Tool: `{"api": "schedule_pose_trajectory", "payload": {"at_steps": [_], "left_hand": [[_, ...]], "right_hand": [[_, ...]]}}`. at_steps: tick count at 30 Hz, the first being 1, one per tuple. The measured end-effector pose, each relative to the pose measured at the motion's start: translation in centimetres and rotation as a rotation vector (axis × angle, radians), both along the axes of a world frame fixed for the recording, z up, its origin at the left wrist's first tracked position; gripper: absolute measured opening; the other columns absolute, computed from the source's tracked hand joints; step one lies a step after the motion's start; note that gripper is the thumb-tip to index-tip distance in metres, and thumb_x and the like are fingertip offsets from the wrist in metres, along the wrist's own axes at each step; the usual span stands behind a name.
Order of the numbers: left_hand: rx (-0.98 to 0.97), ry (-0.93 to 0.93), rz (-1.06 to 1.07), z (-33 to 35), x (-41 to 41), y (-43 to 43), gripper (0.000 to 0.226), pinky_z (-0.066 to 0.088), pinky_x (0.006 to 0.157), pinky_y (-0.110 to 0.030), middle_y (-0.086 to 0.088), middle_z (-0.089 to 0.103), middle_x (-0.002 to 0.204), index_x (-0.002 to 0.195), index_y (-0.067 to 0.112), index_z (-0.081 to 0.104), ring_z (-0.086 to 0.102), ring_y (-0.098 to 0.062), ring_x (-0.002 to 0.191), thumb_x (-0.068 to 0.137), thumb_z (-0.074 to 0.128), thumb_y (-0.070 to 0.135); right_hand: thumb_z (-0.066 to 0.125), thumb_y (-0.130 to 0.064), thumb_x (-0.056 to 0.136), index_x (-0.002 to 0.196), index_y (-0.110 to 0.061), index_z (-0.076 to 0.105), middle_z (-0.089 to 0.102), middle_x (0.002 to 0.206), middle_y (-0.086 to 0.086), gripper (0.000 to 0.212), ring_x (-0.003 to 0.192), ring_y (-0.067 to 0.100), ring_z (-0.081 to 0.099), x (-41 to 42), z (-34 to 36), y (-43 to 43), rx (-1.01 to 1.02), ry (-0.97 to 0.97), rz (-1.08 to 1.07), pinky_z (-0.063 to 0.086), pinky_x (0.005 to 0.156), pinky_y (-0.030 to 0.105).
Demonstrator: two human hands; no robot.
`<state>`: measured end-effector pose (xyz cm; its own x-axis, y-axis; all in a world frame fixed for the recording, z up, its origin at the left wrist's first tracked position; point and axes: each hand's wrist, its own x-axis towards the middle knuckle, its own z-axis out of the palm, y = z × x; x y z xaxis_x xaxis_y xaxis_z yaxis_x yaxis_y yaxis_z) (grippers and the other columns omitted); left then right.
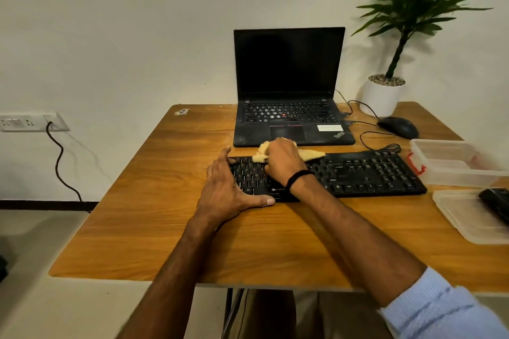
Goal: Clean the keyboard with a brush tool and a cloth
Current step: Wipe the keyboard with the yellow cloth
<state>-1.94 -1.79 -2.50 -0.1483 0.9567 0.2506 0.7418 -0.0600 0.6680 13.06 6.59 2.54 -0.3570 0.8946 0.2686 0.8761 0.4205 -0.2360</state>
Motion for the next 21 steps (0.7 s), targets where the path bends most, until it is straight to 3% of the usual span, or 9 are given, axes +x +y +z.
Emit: {"api": "schedule_pose_trajectory", "payload": {"at_steps": [5,9,13,18,21], "left_hand": [[-0.01,0.005,-0.022,0.1,0.0,0.2,0.154,0.036,0.114,-0.038,0.002,0.04,0.145,0.16,0.026,0.007,0.034,-0.015,0.135,0.039,0.084,0.083],[-0.02,0.007,-0.036,0.2,-0.1,0.3,0.155,0.034,0.115,-0.038,0.0,0.041,0.145,0.161,0.023,0.007,0.035,-0.016,0.135,0.038,0.082,0.083],[-0.029,0.011,-0.04,0.2,0.0,0.2,0.154,0.035,0.113,-0.038,0.001,0.041,0.145,0.16,0.025,0.007,0.033,-0.016,0.135,0.04,0.085,0.081],[-0.021,-0.005,-0.025,0.2,0.0,0.0,0.153,0.033,0.106,-0.031,0.002,0.041,0.147,0.16,0.028,0.007,0.032,-0.014,0.136,0.04,0.086,0.082],[-0.022,0.011,-0.016,0.2,0.2,0.1,0.153,0.035,0.108,-0.033,0.002,0.04,0.147,0.159,0.028,0.007,0.033,-0.015,0.137,0.04,0.084,0.083]], "right_hand": [[0.07,-0.014,0.087,0.109,-0.01,0.075,0.07,0.106,0.011,0.023,0.101,0.023,0.063,7.7,0.2,1.2,-0.055,0.058,-0.211,0.051,0.092,0.032],[0.074,-0.009,0.082,0.105,-0.008,0.075,0.07,0.105,0.01,0.022,0.099,0.022,0.064,7.4,0.0,1.3,-0.058,0.18,-0.273,0.053,0.089,0.031],[0.069,-0.01,0.085,0.106,-0.014,0.076,0.072,0.1,0.008,0.022,0.1,0.022,0.064,3.4,-0.3,1.7,-0.118,0.29,-0.191,0.051,0.085,0.028],[0.069,-0.02,0.088,0.116,-0.017,0.073,0.072,0.107,0.005,0.029,0.101,0.02,0.062,-0.3,-0.5,0.4,-0.193,0.22,0.098,0.038,0.077,0.02],[0.069,-0.014,0.088,0.11,-0.015,0.076,0.074,0.101,0.004,0.023,0.097,0.017,0.063,0.7,-0.9,0.9,-0.184,0.291,0.009,0.046,0.08,0.022]]}}
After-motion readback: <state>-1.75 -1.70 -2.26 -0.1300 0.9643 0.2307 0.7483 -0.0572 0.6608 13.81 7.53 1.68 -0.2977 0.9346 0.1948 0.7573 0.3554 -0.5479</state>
